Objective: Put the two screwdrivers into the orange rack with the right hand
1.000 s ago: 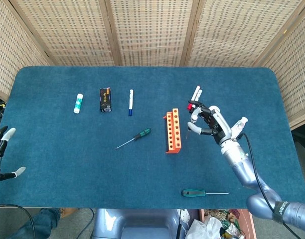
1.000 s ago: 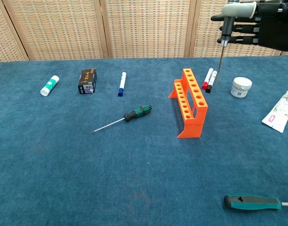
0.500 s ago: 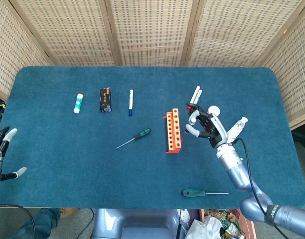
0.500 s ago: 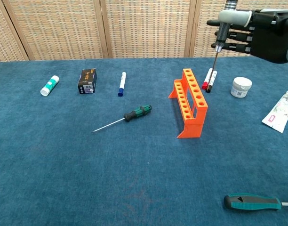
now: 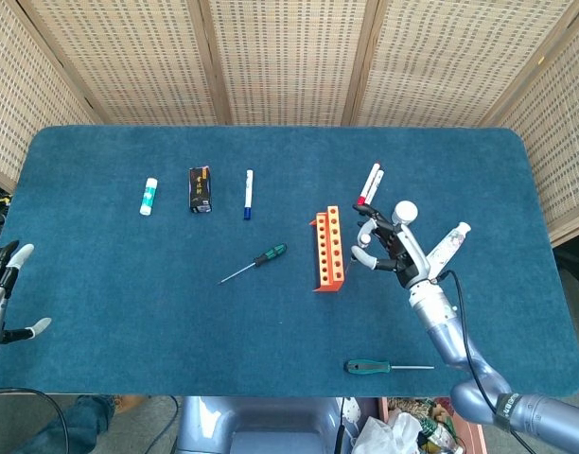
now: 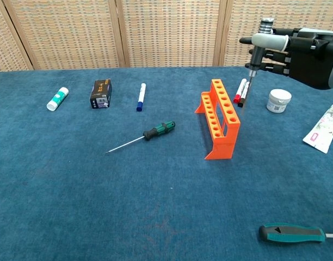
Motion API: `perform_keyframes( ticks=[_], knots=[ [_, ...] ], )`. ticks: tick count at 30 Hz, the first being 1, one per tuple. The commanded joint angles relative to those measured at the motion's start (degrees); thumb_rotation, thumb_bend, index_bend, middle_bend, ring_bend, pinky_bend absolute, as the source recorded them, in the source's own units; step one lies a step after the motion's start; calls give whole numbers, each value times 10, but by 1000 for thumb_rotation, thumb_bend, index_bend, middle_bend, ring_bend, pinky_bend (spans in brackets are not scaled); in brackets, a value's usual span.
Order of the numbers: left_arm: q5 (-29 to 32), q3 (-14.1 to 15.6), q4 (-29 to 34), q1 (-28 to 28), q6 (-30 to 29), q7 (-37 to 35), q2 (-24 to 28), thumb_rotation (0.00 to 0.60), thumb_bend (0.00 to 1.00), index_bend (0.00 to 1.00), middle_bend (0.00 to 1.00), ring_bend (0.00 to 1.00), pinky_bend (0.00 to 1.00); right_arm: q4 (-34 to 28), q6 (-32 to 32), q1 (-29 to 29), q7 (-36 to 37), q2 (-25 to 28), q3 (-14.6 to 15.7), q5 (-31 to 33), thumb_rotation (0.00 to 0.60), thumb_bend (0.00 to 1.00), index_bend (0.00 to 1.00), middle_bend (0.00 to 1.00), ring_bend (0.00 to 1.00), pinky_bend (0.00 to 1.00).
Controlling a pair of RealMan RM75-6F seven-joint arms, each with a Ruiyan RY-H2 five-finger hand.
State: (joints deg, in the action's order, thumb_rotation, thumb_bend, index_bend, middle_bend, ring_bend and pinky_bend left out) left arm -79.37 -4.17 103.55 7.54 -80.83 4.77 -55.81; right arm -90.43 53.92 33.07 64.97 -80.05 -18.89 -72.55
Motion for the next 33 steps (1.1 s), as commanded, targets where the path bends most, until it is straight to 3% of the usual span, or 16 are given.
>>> perform_keyframes(
  ticks=[1,33],
  knots=[
    [0,0,0,0,0,0,0,600,0,0,0,0,0,3,0,-1,1,-3,1,-3,600,529,668,141,0,122],
    [1,0,0,1,1,-1,0,600,0,0,0,0,0,20,-15,5,-28,-29,-4,3,600,529,670,142,0,122]
  ],
)
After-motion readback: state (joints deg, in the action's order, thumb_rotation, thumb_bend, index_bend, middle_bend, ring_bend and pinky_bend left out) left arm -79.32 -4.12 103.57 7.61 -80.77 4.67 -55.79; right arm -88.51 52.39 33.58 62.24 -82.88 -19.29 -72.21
